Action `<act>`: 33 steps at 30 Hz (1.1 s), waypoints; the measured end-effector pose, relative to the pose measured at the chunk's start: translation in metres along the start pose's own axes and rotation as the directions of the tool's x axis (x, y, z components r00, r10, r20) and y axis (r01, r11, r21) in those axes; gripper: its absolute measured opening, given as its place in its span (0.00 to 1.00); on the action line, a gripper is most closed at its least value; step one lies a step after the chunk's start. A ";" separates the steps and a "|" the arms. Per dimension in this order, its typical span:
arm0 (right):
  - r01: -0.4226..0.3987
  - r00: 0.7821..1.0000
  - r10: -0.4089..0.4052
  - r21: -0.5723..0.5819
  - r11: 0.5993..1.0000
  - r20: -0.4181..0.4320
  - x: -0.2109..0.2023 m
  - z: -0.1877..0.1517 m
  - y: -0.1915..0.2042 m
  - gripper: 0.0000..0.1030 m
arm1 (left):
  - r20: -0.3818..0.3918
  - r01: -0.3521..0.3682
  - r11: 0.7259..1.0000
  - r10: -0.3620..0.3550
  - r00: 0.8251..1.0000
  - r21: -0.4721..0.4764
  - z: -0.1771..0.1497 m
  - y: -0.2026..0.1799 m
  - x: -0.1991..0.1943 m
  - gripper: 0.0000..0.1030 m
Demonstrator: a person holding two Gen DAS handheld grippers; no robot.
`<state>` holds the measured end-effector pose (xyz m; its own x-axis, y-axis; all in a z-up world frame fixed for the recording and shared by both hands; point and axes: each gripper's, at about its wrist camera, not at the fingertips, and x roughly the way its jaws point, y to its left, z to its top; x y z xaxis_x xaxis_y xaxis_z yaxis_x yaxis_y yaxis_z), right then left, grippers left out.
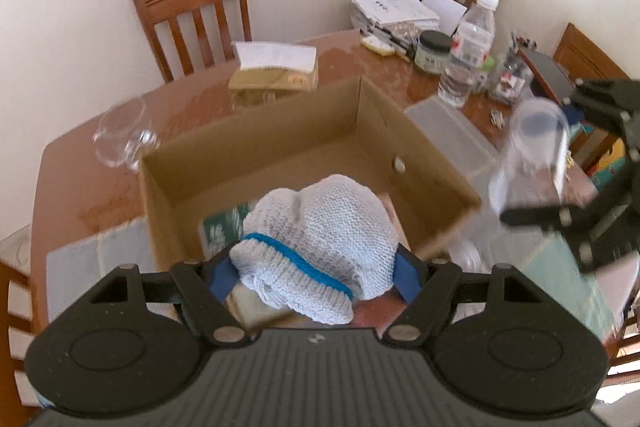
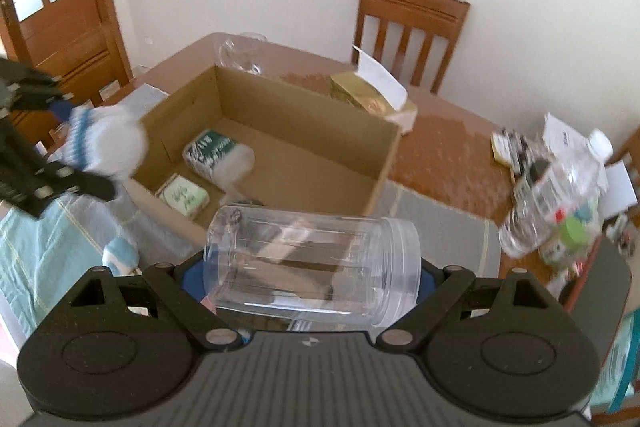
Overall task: Organize objects
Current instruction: 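Carry sock with left gripper into box while right gripper lowers clear jar inside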
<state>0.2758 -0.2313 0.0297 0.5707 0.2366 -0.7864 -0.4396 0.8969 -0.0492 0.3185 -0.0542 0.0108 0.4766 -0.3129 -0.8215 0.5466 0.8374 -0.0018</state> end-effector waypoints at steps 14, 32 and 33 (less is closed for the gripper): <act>0.005 1.000 -0.005 -0.010 1.000 0.001 0.014 0.017 -0.012 0.92 | 0.028 -0.037 0.997 0.039 0.999 -0.067 0.042 0.008 0.050 0.89; -0.032 0.999 0.029 -0.100 0.995 -0.028 0.063 0.058 -0.004 0.92 | 0.032 -0.151 0.971 0.160 0.987 -0.188 -0.023 0.041 -0.009 0.96; -0.036 0.999 0.033 -0.106 0.994 -0.034 0.068 0.061 -0.003 0.92 | 0.035 -0.156 0.968 0.166 0.986 -0.196 -0.026 0.043 -0.013 0.96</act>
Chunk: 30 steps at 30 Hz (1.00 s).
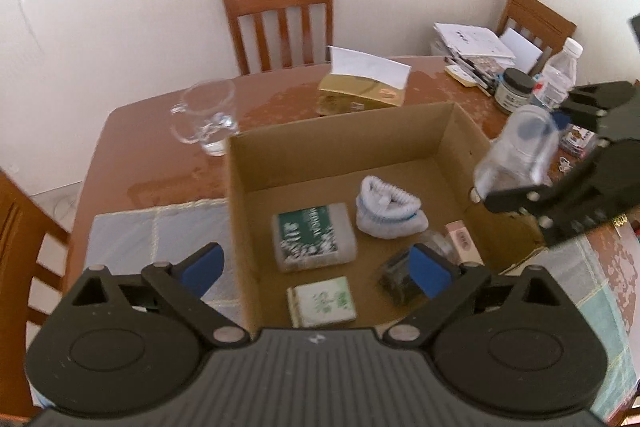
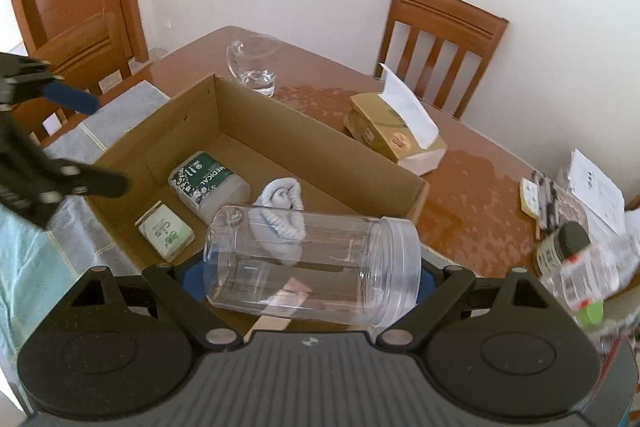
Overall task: Organize objects
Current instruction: 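Carry sock with left gripper into box while right gripper lowers clear jar inside, then withdraw both open grippers from the box back toward the remaining items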
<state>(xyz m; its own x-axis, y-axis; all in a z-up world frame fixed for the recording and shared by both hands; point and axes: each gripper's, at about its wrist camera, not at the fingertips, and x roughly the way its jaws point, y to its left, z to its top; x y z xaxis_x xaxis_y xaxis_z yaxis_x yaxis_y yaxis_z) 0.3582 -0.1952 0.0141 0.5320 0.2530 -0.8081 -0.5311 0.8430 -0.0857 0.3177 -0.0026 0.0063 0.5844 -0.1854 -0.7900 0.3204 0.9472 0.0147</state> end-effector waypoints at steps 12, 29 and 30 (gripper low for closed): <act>0.033 0.999 -0.034 -0.031 0.999 -0.027 0.046 0.029 0.005 1.00 | 0.022 -0.049 0.996 0.050 0.998 -0.073 -0.025 0.020 -0.021 0.98; 0.098 0.995 -0.098 0.039 0.994 0.009 0.005 -0.001 0.026 1.00 | 0.040 -0.014 1.000 0.015 0.999 -0.026 -0.062 0.004 -0.029 0.98; 0.105 0.994 -0.105 0.046 0.993 0.009 0.002 -0.006 0.028 1.00 | 0.042 -0.008 1.000 0.010 0.999 -0.026 -0.067 0.003 -0.029 0.98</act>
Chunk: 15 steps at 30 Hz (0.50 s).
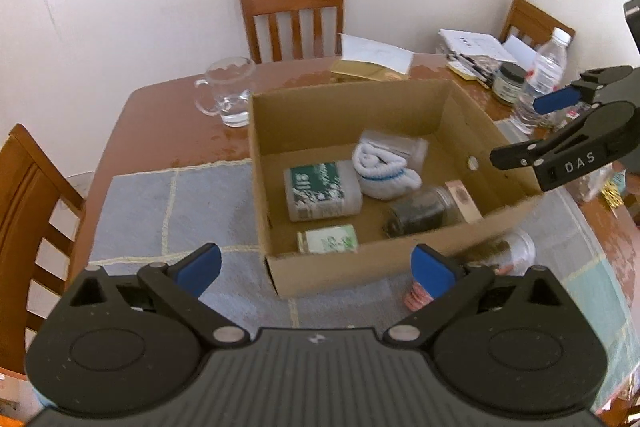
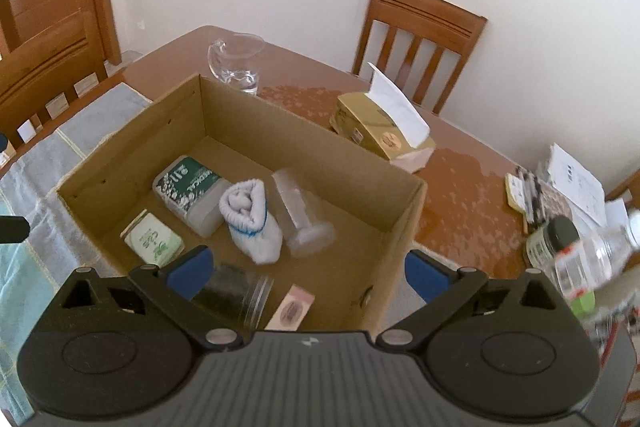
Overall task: Organize objects
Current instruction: 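Withdraw both open grippers from the box back toward the remaining items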
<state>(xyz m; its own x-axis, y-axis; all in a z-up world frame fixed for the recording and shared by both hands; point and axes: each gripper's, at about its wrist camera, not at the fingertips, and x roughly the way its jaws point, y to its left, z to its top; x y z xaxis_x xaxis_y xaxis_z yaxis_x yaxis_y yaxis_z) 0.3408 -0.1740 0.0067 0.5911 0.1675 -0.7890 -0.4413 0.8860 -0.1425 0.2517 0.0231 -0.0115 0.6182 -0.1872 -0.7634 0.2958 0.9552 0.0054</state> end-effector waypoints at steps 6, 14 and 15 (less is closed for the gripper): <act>0.031 1.000 -0.031 0.073 0.997 -0.004 -0.018 -0.031 0.008 1.00 | -0.024 0.031 1.000 -0.031 0.999 -0.003 -0.025 -0.005 -0.002 0.98; 0.056 0.997 -0.048 0.145 0.988 -0.062 -0.027 -0.089 0.020 1.00 | -0.041 0.016 1.000 -0.015 0.999 0.022 -0.062 -0.015 0.001 0.98; 0.059 0.996 -0.048 0.154 0.986 -0.073 -0.027 -0.098 0.021 1.00 | -0.043 0.013 0.999 -0.012 0.999 0.029 -0.065 -0.015 0.001 0.98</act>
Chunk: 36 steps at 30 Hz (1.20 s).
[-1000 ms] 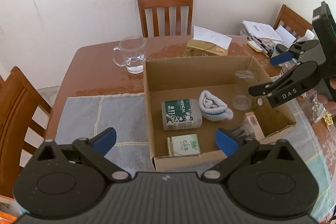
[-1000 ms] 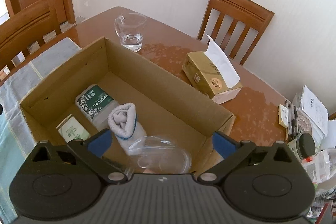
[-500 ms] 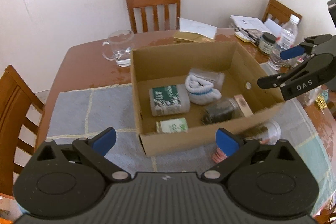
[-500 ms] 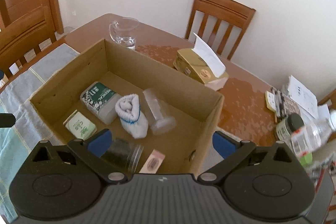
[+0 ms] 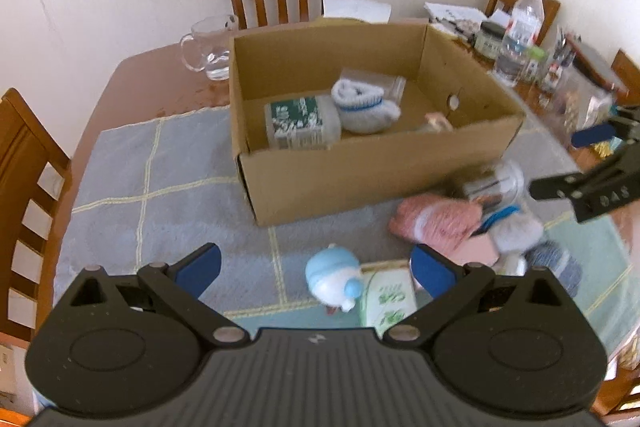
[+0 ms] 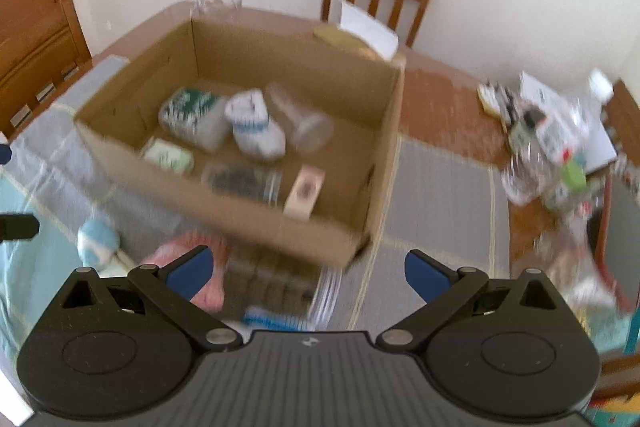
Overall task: Organize objects
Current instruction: 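Withdraw both open grippers from the box back toward the remaining items, then grasp C&S tissue pack with left gripper while right gripper grasps grey-blue knit sock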
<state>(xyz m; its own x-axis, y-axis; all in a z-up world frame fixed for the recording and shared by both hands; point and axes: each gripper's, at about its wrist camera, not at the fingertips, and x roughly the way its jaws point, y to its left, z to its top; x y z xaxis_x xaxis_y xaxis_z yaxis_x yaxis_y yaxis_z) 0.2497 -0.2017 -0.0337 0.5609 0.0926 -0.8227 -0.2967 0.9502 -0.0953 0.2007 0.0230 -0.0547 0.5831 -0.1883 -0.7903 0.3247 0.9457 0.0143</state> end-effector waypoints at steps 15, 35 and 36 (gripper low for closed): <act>0.011 0.989 -0.004 0.047 0.999 -0.146 0.021 -0.114 0.008 1.00 | -0.079 0.038 0.999 -0.039 0.996 -0.012 -0.041 -0.029 0.027 0.98; -0.059 0.992 0.065 0.054 0.997 -0.109 0.046 -0.133 0.001 1.00 | -0.165 -0.106 0.987 0.085 0.983 -0.121 -0.061 -0.030 0.079 0.98; -0.064 0.992 0.069 0.048 0.997 -0.102 0.045 -0.134 0.001 1.00 | -0.172 -0.116 0.985 0.093 0.981 -0.128 -0.064 -0.025 0.078 0.98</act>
<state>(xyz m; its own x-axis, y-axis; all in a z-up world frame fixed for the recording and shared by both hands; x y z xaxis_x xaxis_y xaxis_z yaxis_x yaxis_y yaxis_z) 0.1716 -0.2366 -0.1457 0.4573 0.1266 -0.8803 -0.2942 0.9556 -0.0154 0.1900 0.0014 -0.1561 0.4736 -0.0510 -0.8793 0.1566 0.9873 0.0271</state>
